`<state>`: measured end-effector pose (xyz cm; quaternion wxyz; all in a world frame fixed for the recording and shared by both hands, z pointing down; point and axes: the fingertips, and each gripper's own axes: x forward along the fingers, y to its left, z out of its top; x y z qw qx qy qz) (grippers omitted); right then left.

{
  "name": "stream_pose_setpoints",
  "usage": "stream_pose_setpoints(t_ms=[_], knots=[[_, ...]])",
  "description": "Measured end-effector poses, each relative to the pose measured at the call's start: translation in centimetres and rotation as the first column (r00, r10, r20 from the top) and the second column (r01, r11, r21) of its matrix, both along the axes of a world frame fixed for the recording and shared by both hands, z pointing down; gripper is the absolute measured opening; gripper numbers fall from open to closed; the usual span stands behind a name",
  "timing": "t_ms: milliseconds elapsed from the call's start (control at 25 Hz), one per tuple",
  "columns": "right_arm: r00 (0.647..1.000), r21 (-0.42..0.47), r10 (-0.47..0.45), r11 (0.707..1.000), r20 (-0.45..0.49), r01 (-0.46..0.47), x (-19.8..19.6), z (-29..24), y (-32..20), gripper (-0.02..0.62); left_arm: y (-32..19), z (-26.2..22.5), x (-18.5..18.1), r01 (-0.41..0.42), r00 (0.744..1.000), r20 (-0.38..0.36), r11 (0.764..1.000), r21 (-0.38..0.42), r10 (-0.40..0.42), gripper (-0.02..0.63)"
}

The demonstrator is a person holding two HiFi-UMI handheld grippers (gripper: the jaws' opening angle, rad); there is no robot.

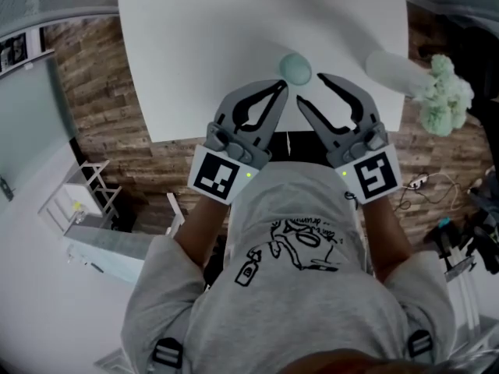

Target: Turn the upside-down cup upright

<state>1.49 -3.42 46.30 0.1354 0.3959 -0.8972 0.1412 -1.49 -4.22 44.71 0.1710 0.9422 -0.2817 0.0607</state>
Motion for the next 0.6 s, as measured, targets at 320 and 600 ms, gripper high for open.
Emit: stream_pose_setpoints(t_ms=[320,600], knots=[[0.999,-0.030,-0.030,0.999,-0.043,0.028,0.1,3.7,-0.2,0.232,-0.3,2.3,0.2,-0.002,1.000,0.018,1.000,-0.005,0.002,0.003],[0.996,-0.036,-0.034,0.999,-0.079,0.031,0.5,5.7,-0.3,0.268,0.1,3.8,0.9,-0.017,1.000,0.023,1.000,-0.005,0.017,0.003]])
